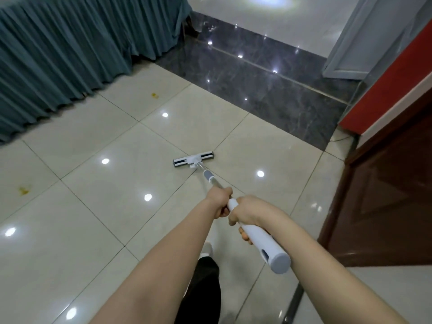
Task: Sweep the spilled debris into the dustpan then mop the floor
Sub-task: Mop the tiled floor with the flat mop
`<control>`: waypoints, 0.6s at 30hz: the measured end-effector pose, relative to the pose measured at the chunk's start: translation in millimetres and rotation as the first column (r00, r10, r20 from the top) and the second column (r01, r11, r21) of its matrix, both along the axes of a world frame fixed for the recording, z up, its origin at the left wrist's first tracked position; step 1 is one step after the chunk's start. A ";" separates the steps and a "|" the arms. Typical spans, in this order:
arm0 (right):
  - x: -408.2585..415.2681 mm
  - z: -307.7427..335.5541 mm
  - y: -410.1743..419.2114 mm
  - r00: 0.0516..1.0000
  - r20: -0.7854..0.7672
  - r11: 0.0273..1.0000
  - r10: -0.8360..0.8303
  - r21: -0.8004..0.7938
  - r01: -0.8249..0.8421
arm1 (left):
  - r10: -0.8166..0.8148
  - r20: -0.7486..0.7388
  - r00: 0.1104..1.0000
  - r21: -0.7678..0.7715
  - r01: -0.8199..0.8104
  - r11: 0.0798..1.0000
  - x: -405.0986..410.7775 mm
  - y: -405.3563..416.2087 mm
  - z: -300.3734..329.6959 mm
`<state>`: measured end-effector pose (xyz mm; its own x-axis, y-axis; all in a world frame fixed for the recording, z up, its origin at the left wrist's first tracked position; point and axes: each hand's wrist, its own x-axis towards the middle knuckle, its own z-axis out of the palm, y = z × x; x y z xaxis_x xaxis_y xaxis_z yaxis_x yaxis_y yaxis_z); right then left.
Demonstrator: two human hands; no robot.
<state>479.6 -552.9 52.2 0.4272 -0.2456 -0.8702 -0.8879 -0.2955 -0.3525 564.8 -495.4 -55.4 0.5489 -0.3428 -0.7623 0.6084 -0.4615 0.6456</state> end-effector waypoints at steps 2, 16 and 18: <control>15.9 -2.9 -10.5 1.000 0.017 1.000 -0.002 -0.009 0.003 | 0.009 -0.012 1.000 0.016 -0.008 1.000 16.0 -12.4 -1.8; 256.4 -41.9 -103.5 0.977 0.154 0.988 0.149 0.004 -0.151 | 0.135 0.072 0.988 0.019 -0.137 0.990 257.6 -97.4 -35.8; 306.1 -41.4 -117.0 0.986 0.128 0.993 0.105 0.049 -0.112 | 0.159 0.106 0.982 0.038 -0.163 0.986 304.6 -108.2 -33.3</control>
